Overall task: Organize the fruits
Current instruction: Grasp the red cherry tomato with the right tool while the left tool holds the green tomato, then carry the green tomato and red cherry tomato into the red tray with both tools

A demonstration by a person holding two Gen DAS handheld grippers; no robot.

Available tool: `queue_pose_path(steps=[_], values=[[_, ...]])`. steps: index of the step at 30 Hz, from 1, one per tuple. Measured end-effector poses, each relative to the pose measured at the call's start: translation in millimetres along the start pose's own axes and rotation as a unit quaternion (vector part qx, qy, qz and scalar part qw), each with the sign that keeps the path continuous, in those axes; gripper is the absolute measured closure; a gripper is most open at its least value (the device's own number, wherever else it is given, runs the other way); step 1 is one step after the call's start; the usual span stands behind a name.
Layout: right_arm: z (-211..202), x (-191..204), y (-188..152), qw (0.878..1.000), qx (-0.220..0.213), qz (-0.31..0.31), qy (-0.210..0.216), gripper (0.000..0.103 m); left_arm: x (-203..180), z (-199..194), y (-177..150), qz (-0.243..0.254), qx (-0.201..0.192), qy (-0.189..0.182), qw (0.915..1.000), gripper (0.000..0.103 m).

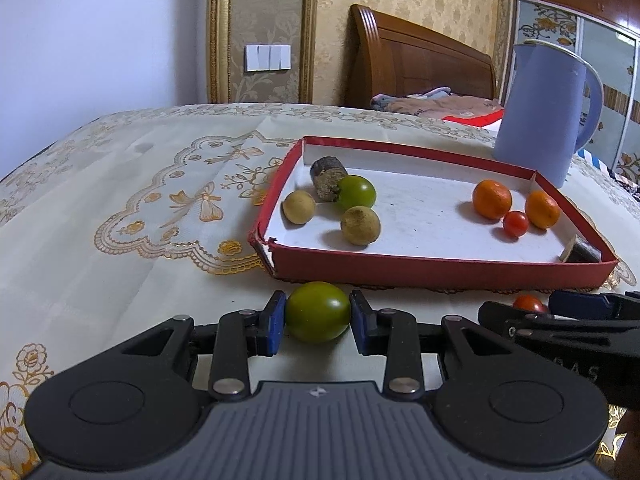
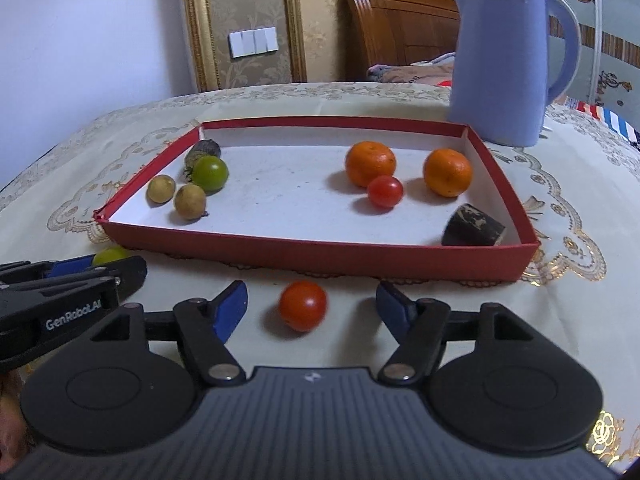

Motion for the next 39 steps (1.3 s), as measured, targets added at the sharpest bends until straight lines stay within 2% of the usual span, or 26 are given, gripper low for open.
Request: queue_pose_path(steps=[3, 7, 9, 15, 39], values=[[4, 6, -2, 1.0, 0.008, -0.024, -0.007, 0.04, 3, 1, 1, -0.007, 0.002, 0.004, 1.0, 0.07], [2, 5, -2, 1.0, 0.005, -0.027, -0.006, 0.049, 4, 0, 0, -0.009, 0.002, 0.005, 0.9999, 0.07], [1, 5, -2, 0.999, 0.001, -0.032, -0.007, 0.064, 4, 0, 0, -0.009, 0.002, 0.005, 0.9999, 0.07], [-3, 5, -4, 0.999, -0.004, -0.042, -0.007, 0.076, 4, 0, 0, -0.008, 0.002, 0.006, 1.0, 0.07], [-19, -10, -10, 1.0, -0.026, -0.008, 0.001, 0.078, 0, 2, -1, 0.001, 0.008, 0.001, 1.0, 0.07]])
Point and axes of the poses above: each gripper's, at about its wrist camera, not at the fingertips, and z roughly the way its jaws point, x to its left, y to its top, the point moved 6 cm from there along z, roughly the way its jaws point, and after that the axes turned 9 degrees about y, right-handed, at the moved point
